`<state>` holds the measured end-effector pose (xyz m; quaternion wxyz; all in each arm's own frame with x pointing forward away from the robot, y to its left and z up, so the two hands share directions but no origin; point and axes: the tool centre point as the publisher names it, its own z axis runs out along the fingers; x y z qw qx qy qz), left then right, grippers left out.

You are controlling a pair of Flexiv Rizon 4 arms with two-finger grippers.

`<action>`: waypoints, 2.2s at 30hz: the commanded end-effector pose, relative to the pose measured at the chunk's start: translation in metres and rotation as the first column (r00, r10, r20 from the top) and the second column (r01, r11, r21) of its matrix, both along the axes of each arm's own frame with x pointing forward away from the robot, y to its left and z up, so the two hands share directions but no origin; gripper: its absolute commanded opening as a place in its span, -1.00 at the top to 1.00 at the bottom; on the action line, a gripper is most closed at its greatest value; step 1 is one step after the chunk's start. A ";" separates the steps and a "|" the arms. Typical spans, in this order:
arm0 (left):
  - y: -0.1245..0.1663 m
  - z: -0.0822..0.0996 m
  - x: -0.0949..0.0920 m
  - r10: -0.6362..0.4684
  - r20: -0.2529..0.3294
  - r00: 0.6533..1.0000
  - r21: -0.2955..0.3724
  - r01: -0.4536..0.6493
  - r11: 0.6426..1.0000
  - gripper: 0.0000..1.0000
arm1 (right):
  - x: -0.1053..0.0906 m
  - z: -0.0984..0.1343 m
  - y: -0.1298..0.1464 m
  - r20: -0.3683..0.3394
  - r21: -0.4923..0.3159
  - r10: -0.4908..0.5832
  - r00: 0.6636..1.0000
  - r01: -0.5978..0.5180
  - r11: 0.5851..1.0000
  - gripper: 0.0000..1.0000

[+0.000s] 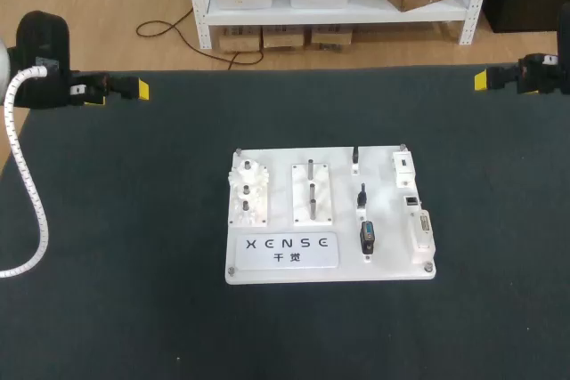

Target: Insert the Ethernet cable into its matching sockets.

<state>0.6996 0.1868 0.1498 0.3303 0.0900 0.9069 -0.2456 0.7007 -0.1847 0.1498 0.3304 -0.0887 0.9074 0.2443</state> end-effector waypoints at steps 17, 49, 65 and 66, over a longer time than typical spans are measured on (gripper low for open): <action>-0.006 0.002 0.001 -0.037 0.010 0.999 0.005 0.037 0.999 -1.00 | 0.000 0.000 0.000 0.000 0.001 0.002 1.000 -0.002 1.000 -1.00; -0.153 -0.031 -0.087 -0.752 0.520 0.405 0.089 0.850 0.520 -1.00 | 0.000 0.000 0.000 0.000 0.001 0.002 1.000 -0.002 1.000 -1.00; -0.197 -0.050 -0.107 -0.774 0.492 0.399 0.150 0.837 0.527 -1.00 | 0.000 0.000 0.000 0.000 0.001 0.002 1.000 -0.002 1.000 -1.00; -0.198 -0.051 -0.108 -0.777 0.488 0.398 0.154 0.837 0.525 -1.00 | 0.000 0.000 0.000 0.000 0.001 0.002 1.000 -0.002 1.000 -1.00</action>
